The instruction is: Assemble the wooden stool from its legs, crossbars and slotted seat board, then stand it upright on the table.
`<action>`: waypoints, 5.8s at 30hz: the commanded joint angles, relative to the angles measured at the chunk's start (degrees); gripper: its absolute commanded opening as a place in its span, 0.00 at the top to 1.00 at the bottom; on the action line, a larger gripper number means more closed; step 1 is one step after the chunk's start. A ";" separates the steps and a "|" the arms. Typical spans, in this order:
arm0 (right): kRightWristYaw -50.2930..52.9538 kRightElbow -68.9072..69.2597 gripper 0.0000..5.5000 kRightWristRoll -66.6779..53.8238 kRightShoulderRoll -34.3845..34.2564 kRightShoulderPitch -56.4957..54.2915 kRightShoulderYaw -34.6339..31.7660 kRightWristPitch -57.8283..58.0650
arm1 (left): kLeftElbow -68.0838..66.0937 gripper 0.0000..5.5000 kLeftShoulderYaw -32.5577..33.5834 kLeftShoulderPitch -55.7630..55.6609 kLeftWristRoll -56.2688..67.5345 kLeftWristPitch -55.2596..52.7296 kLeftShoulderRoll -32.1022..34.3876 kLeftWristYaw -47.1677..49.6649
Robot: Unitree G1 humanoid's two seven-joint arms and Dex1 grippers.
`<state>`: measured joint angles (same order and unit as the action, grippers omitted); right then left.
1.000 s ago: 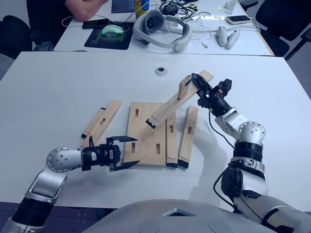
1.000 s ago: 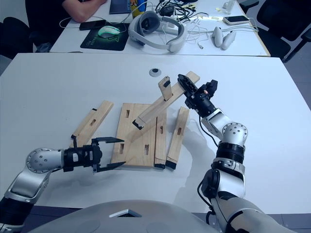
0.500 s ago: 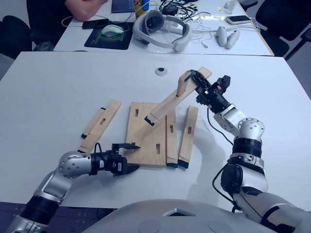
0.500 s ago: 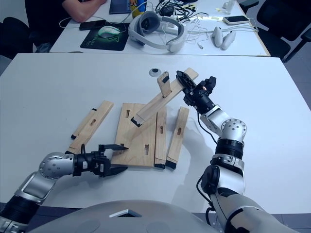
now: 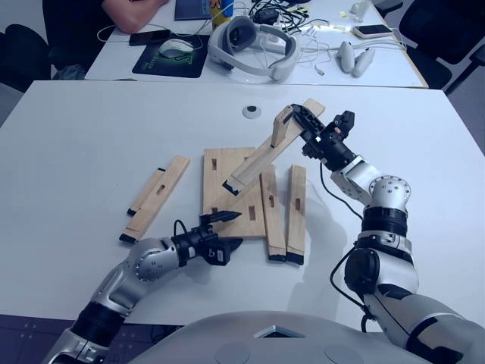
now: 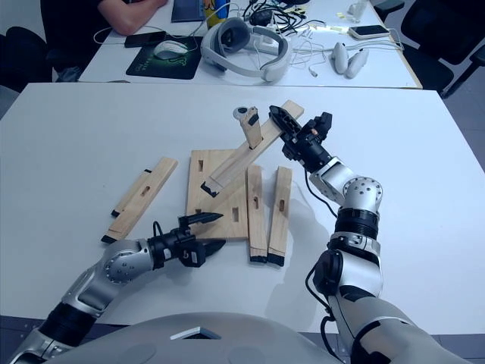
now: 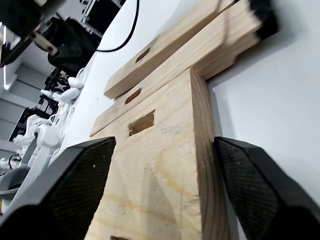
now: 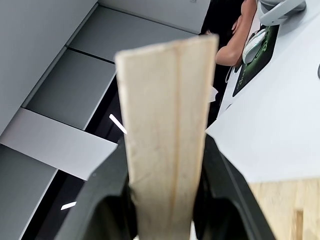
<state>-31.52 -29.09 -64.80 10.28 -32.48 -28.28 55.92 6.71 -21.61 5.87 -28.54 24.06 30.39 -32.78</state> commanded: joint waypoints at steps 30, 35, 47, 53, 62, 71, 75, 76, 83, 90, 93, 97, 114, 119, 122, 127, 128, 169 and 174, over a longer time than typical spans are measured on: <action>44.72 78.11 0.81 18.67 -3.91 23.27 21.53 -7.75 | 2.13 0.33 16.89 -0.11 26.63 -14.71 -5.59 4.11; 46.36 80.09 0.81 24.90 -5.04 27.54 25.87 -10.39 | 1.28 0.33 15.22 -3.11 26.83 -15.97 -7.42 3.83; 46.63 81.65 0.81 34.89 -8.79 34.02 34.71 -16.49 | -1.73 0.33 13.91 -7.51 27.96 -16.19 -7.41 1.44; 48.09 82.28 0.81 39.30 -11.31 36.01 38.50 -18.30 | -2.87 0.33 12.91 -8.71 28.62 -16.37 -7.05 -0.58; 48.48 81.48 0.81 42.72 -14.83 39.39 41.26 -20.92 | -4.92 0.33 12.70 -10.14 28.93 -15.65 -6.37 -3.18; 45.99 75.16 0.81 41.81 -16.49 40.02 39.54 -25.84 | -4.70 0.33 12.03 -8.52 28.03 -15.13 -7.70 -1.75; 45.50 73.14 0.81 40.06 -17.10 39.94 38.86 -27.19 | -4.49 0.33 11.60 -8.22 27.98 -15.10 -8.04 -1.45; 45.55 73.00 0.81 39.78 -17.17 39.88 38.99 -27.41 | -4.55 0.33 11.54 -8.17 27.99 -15.11 -8.05 -1.39; 46.22 72.30 0.81 39.03 -17.44 39.26 39.73 -28.28 | -4.43 0.33 11.23 -7.80 28.12 -15.26 -7.98 -1.23; 47.31 71.50 0.81 40.17 -17.67 38.09 40.70 -29.55 | -4.96 0.33 10.52 -8.45 28.19 -15.32 -7.97 -1.81; 47.56 71.02 0.81 40.76 -17.39 37.17 40.96 -29.97 | -5.08 0.33 10.41 -8.49 28.17 -15.27 -7.92 -1.89; 47.67 70.28 0.81 41.74 -17.20 36.27 41.26 -30.29 | -5.09 0.33 10.09 -8.65 28.09 -15.33 -8.13 -1.85; 43.24 67.63 0.81 55.30 -10.21 41.33 51.34 -33.84 | -3.98 0.33 10.89 -6.47 28.31 -15.18 -6.85 -1.90; 42.03 65.46 0.81 59.47 -9.46 43.37 53.16 -36.88 | -5.16 0.33 11.39 -5.33 27.02 -13.18 -3.14 -3.58; 41.71 64.66 0.81 60.62 -9.74 43.67 53.15 -37.47 | -7.78 0.33 13.25 -5.02 26.02 -10.48 1.14 -4.82; 41.00 62.94 0.81 60.99 -10.32 43.48 51.75 -37.27 | -16.39 0.33 19.39 -5.28 26.18 -4.18 9.13 -6.00; 40.72 62.31 0.81 60.50 -10.39 43.68 51.05 -37.53 | -18.19 0.33 20.84 -5.31 26.54 -2.88 10.68 -6.22; 27.47 50.37 0.81 52.32 -10.75 31.60 40.37 -36.83 | -17.34 0.33 21.53 -5.32 24.92 -4.63 2.30 2.78; 27.76 51.03 0.81 51.92 -11.81 31.30 40.01 -37.14 | -19.04 0.33 20.84 -5.89 24.74 -3.78 2.35 2.45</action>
<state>-4.62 23.67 -13.39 -1.33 -2.23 11.87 15.93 -11.24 -0.27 0.85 -3.19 19.71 32.60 -30.03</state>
